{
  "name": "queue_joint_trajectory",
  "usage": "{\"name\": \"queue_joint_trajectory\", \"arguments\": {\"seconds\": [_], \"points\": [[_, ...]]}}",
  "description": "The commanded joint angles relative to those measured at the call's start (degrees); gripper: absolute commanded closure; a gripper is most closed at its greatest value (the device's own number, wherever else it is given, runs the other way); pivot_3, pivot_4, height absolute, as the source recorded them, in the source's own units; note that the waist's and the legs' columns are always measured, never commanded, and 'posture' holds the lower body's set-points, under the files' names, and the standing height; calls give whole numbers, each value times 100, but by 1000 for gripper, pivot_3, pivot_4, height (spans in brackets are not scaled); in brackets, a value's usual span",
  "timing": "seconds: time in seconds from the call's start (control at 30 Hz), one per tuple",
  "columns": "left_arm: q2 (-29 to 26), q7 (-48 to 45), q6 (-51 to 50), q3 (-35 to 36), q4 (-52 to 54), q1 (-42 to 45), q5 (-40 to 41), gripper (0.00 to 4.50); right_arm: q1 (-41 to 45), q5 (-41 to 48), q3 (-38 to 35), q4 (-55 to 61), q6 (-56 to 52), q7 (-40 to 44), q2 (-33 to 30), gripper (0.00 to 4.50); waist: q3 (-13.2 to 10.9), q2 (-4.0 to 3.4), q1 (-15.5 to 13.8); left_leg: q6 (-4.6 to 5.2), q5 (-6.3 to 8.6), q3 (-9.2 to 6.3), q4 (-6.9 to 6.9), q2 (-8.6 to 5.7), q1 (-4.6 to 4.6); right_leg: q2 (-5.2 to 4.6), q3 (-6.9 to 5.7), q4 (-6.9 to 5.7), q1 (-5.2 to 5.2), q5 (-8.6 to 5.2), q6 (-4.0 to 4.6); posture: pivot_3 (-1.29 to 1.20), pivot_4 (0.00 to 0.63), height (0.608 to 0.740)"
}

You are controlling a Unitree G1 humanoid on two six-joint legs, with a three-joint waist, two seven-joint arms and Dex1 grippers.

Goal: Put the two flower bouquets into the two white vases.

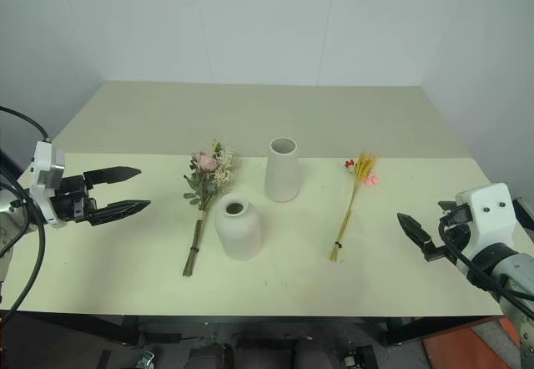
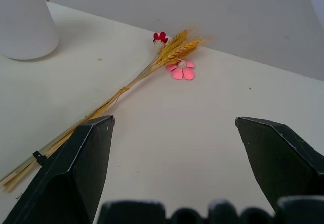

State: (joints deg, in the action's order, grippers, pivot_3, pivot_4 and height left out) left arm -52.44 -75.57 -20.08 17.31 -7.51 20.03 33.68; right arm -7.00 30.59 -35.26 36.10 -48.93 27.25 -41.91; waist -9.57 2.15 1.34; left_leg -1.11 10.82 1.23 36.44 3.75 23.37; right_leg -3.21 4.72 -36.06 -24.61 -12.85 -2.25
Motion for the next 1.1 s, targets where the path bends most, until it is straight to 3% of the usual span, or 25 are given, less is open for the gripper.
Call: {"name": "queue_joint_trajectory", "arguments": {"seconds": [0.03, 0.33, 0.47, 0.57, 0.73, 0.9, 1.1], "points": [[-95, -24, 44, 93, 116, 96, 31, 31, 23, 45, -127, 179, 38, -20, -53, 24, 0, 0, 1, 0, 0, 0, 0, 0, 0, 0, 0, 0, 0, 0, 0, 0, 150, 740], [-82, -34, 64, 79, 87, 124, 23, 31, 47, 83, -109, 207, -14, -51, -35, 24, 0, 0, 0, 0, 0, 0, 0, 0, 0, 0, 0, 0, 0, 0, 0, 0, 150, 740], [-81, -48, 41, 61, 84, 154, 35, 31, 491, 510, 57, 379, -840, -335, -108, 24, 0, 0, 25, 0, 0, 0, 0, 0, -1, 0, 1, 0, 1, 1, 0, 0, 150, 740], [-96, -156, 52, -66, 91, 255, 10, 31, 1814, 898, 776, 221, -2368, -771, -278, 24, -1, 1, 134, 0, 0, 0, 5, 0, -7, 0, 4, -5, 4, 5, -3, 0, 150, 740], [-70, -314, 150, -363, -1, 671, -104, 31, 4009, 788, 1690, -1005, -4196, -1260, 408, 24, -8, 8, 163, 1, 0, -8, 9, 1, -10, 11, 12, -2, 4, 29, -2, 0, 150, 740], [-70, -564, 345, -631, -157, 1046, -294, 31, 4872, 357, 2674, -2337, -4357, -1562, 569, 24, -7, 7, 106, 7, -4, -8, 10, 0, 11, 13, 14, -1, -5, 25, -3, 0, 150, 740], [-42, -819, 508, -766, -240, 1311, -389, 31, 5565, -404, 3365, -3767, -4016, -1717, 659, 24, -7, 7, 110, 12, -2, -5, 10, -4, 99, 10, 16, 2, -78, 55, -16, 0, 150, 740]]}}
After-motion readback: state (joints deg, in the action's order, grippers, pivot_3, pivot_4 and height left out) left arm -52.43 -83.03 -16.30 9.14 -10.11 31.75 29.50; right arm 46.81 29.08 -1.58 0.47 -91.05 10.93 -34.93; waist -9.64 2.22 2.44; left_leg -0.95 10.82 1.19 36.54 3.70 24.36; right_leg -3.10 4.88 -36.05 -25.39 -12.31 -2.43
